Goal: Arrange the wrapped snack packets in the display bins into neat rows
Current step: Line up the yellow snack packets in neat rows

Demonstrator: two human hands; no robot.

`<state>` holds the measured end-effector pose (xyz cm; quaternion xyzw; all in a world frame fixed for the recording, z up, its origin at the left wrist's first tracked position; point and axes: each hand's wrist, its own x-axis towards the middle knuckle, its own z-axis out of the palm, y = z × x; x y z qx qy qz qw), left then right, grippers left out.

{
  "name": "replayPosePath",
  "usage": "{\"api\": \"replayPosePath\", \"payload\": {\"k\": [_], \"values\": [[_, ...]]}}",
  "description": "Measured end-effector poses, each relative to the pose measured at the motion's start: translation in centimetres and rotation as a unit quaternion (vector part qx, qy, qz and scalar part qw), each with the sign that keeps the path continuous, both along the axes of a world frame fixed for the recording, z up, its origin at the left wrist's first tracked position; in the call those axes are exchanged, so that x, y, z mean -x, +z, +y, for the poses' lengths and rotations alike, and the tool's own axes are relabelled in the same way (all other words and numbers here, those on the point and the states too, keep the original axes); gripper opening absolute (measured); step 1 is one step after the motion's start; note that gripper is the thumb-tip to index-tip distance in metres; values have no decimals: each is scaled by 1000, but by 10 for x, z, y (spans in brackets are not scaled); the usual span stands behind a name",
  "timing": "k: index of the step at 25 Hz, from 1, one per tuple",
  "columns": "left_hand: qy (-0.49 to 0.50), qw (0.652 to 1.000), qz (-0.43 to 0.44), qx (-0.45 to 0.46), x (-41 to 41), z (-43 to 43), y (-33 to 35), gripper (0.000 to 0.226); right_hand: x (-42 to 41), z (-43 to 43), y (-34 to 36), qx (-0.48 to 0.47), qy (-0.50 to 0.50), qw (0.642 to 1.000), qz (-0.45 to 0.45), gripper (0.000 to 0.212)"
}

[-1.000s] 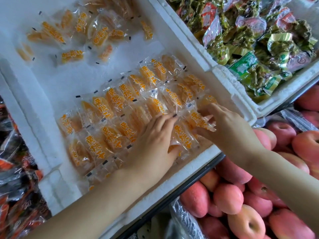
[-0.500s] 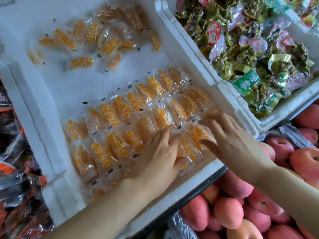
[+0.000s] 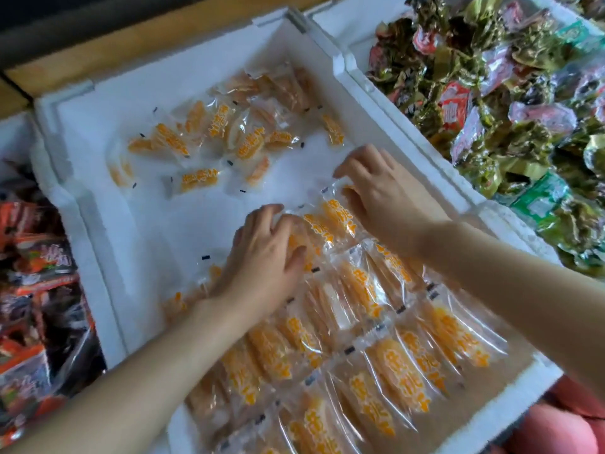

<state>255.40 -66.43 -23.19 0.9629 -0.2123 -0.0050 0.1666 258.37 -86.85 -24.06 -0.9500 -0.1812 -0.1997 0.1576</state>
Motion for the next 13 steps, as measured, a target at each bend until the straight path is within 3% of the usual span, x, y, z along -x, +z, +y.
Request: {"api": "replayPosePath", "payload": {"k": [6,10,13], "values": [[82,996,16,-22,-93,0,-8,60,-83,14,-15,-32,-132,977,162,59],[131,990,36,-24,-136,-9,-18,91,-112,13,-19,-79,-116,965,223,72],[169,984,34,-35,-155,-16,-17,96,-124,22,-19,-112,-81,960,245,76]]}}
